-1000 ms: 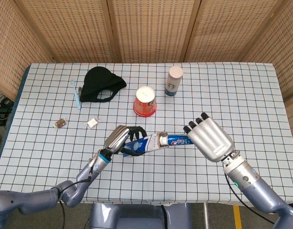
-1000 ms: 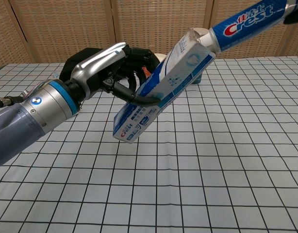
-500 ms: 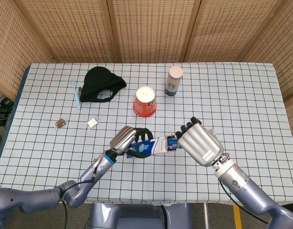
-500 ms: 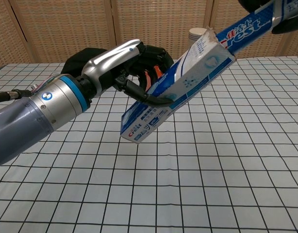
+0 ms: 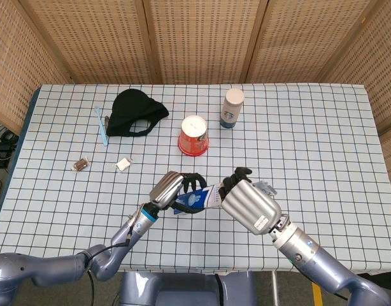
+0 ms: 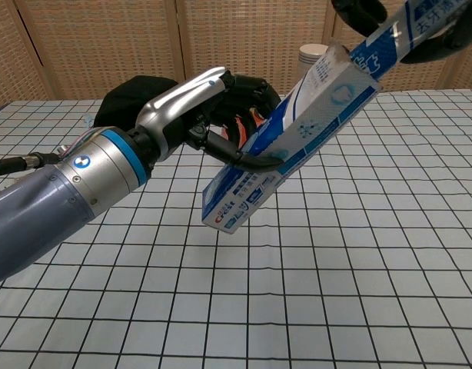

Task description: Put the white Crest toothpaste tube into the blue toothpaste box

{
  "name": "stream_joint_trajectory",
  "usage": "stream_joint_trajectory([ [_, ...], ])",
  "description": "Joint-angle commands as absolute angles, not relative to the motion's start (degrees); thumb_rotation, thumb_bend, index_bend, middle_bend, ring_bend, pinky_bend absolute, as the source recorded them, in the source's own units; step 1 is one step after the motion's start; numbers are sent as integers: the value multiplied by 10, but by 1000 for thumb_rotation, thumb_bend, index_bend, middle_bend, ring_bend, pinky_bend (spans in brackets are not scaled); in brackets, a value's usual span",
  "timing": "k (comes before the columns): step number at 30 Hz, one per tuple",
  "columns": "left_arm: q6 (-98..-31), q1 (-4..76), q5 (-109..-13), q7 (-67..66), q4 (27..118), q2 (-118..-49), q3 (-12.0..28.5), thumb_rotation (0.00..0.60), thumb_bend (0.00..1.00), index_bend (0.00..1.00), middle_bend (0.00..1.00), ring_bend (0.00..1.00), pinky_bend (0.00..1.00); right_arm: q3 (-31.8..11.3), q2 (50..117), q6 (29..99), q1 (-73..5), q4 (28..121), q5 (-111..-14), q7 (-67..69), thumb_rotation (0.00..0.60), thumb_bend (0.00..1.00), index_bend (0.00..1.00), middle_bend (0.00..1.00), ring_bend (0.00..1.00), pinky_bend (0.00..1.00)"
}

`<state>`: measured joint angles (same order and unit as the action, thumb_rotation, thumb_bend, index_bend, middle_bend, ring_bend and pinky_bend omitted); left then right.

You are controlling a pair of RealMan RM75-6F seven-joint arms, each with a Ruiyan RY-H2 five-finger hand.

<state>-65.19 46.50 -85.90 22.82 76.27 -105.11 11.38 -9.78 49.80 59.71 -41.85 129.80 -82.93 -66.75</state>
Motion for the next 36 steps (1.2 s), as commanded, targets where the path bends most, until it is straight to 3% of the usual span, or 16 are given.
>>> stream_joint_trajectory([
  [1,-655,464,-859,238,760,-1054,116,600,251,524,494,535,625,-102,508,613,-417,1289,-855,-680,600,56,60,129,186,256],
  [3,-654,465,-857,244,760,-1055,117,600,251,524,493,535,625,-105,515,623,-416,1282,-874,-678,600,3,4,48,109,199],
  [7,-656,463,-853,252,758,-1058,119,600,253,525,493,535,625,-109,517,634,-413,1274,-893,-673,600,0,0,11,46,134],
  [15,-658,459,-853,276,758,-1055,119,600,253,525,493,535,625,-134,501,683,-396,1230,-928,-648,600,0,0,5,35,1],
  [24,-666,452,-873,261,755,-1006,108,600,253,526,494,534,625,-147,479,756,-335,1109,-869,-470,600,0,0,0,32,0],
  [30,-633,445,-886,253,766,-929,73,600,253,526,493,535,625,-109,519,763,-284,977,-841,-295,600,0,4,8,32,0],
  [36,-610,444,-888,238,761,-900,53,600,259,526,493,535,625,-76,554,741,-263,902,-845,-173,600,0,50,31,27,0],
])
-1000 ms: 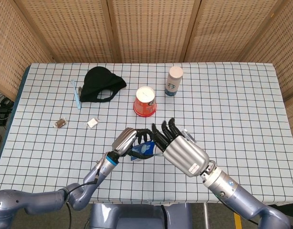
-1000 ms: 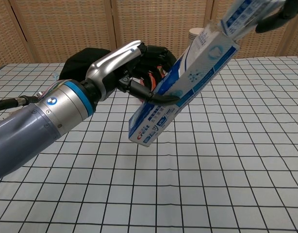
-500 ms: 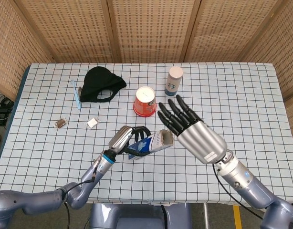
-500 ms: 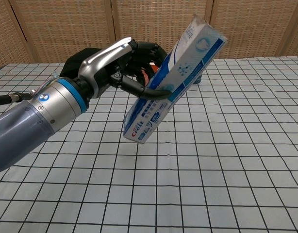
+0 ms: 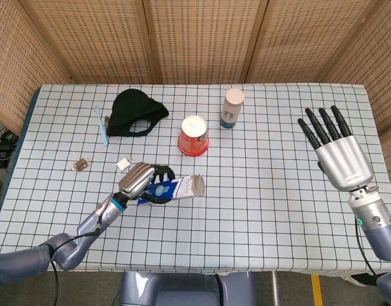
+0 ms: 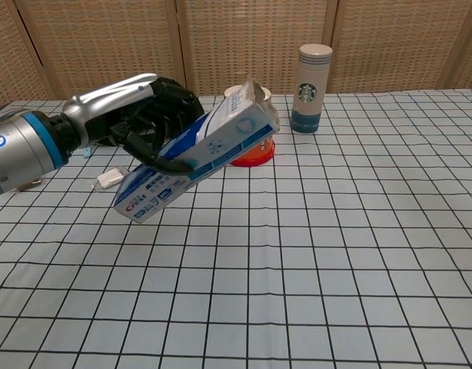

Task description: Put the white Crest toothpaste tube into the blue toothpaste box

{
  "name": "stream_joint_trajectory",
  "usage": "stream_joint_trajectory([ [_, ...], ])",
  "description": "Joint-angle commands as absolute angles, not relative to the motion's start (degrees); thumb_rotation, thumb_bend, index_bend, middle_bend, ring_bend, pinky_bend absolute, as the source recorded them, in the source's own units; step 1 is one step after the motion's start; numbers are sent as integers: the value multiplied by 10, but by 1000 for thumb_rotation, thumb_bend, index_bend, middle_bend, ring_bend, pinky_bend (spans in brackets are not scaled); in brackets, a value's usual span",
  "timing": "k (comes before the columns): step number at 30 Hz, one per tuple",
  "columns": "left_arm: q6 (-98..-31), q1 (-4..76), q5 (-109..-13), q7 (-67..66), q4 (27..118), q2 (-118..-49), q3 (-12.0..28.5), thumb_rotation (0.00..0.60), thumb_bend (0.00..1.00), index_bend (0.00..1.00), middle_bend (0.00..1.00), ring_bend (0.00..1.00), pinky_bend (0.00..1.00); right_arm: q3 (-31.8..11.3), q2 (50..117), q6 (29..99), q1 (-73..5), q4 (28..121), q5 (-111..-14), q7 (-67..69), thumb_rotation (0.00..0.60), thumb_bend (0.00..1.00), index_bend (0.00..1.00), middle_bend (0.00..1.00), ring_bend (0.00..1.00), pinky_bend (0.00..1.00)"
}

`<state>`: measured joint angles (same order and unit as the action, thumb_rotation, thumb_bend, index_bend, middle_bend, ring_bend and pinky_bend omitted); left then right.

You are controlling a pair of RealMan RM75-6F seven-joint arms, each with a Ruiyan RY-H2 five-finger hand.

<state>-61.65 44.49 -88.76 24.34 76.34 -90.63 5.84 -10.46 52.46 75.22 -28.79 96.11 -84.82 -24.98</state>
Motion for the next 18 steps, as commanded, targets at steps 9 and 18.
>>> stream_joint_trajectory([
  [9,-570,449,-887,212,695,-929,26,600,264,533,494,535,625,3,636,713,-235,711,-911,14,600,0,88,55,11,0],
  [18,-559,453,-891,205,648,-960,18,600,267,531,494,535,625,20,675,749,-216,642,-942,75,600,0,94,62,3,0],
])
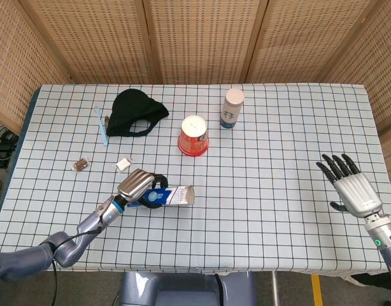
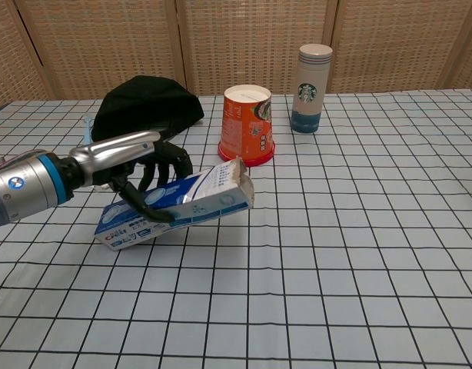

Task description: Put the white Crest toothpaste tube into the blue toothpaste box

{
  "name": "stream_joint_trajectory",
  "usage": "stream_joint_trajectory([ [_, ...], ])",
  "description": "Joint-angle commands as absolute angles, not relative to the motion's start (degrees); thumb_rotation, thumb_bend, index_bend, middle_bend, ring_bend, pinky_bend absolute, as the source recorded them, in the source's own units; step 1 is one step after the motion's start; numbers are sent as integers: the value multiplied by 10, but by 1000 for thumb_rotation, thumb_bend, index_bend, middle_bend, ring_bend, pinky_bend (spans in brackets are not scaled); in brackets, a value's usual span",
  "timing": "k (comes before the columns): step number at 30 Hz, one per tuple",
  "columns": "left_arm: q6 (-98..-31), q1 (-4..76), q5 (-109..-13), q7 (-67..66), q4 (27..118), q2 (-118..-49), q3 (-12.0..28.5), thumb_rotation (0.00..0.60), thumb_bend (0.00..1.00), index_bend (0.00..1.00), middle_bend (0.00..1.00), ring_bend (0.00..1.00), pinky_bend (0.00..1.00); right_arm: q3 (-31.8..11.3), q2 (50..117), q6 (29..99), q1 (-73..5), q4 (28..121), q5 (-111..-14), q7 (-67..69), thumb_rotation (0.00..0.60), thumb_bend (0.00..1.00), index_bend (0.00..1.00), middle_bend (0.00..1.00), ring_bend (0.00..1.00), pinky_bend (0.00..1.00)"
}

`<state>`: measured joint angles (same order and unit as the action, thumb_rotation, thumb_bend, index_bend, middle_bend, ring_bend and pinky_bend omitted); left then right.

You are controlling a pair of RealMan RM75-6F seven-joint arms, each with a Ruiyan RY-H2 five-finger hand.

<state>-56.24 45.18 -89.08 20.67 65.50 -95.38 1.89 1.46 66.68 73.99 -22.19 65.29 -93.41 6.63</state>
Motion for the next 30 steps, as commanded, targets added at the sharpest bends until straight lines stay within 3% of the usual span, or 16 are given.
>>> stream_joint_trajectory([
  [1,-559,453,-890,205,645,-962,18,600,244,520,486,530,618,21,676,752,-215,638,-945,77,600,0,94,63,2,0],
  [3,-558,454,-888,203,636,-970,19,600,139,432,404,454,559,24,680,759,-212,630,-951,82,600,0,95,63,1,0],
  [5,-559,454,-888,206,633,-975,18,600,30,246,228,276,415,25,681,765,-210,626,-954,87,600,0,96,64,0,0],
  [7,-552,455,-888,217,636,-973,16,600,0,52,45,77,249,26,681,769,-209,624,-956,91,600,0,96,64,0,0],
  [9,-546,457,-887,233,650,-965,16,600,0,2,0,11,179,26,678,775,-206,625,-958,91,600,0,96,60,0,0],
  [16,-581,444,-895,277,697,-923,17,600,0,0,0,0,7,16,678,804,-187,631,-948,49,600,0,65,12,0,0],
  [21,-659,395,-886,249,754,-857,23,600,0,0,0,0,0,11,669,821,-164,663,-928,55,600,0,19,0,0,0],
  [30,-803,248,-796,14,922,-717,1,600,0,0,0,0,0,13,651,838,-121,758,-895,44,600,0,0,0,0,0],
])
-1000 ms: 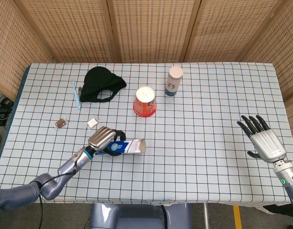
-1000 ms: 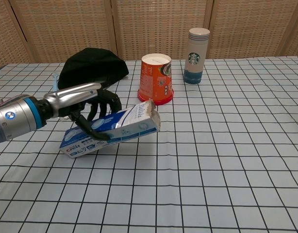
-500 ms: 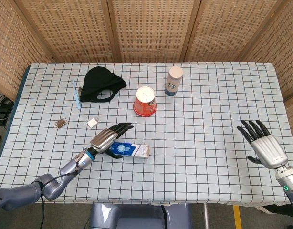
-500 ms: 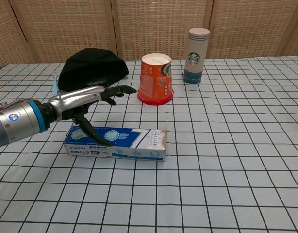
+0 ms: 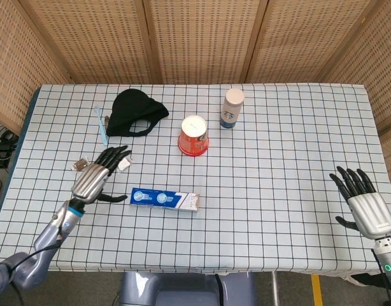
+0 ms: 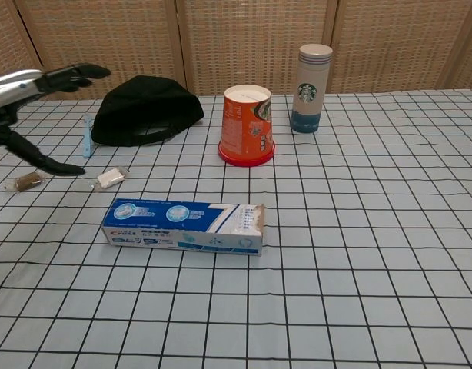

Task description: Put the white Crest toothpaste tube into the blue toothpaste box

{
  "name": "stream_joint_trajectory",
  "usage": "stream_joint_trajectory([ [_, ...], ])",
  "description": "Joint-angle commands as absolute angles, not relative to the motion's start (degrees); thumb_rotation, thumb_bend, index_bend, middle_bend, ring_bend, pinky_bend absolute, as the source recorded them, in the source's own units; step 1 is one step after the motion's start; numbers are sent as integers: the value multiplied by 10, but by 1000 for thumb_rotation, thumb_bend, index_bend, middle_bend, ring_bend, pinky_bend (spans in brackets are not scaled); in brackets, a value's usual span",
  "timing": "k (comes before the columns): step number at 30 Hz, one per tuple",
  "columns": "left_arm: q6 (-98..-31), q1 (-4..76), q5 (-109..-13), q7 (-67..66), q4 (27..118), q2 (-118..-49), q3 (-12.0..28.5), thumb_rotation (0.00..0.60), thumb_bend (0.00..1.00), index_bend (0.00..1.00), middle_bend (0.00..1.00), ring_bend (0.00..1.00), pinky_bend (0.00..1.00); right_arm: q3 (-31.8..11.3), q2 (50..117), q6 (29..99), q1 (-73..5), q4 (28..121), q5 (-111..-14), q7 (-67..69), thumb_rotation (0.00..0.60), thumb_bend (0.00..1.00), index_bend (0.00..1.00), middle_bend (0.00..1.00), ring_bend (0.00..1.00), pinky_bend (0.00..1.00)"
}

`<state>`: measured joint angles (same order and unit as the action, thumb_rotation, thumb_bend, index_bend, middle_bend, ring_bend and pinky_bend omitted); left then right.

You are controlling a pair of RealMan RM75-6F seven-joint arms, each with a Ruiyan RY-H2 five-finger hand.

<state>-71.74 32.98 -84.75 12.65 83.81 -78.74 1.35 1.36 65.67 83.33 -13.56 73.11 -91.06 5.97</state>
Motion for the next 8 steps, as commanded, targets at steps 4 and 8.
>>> stream_joint_trajectory([
  [4,-852,194,-764,-44,967,-690,-13,600,0,0,0,0,0,7,654,856,-107,787,-888,28,600,0,0,0,0,0],
  [8,-870,168,-763,-57,978,-671,-20,600,0,0,0,0,0,0,658,879,-94,796,-887,15,600,0,0,0,0,0],
])
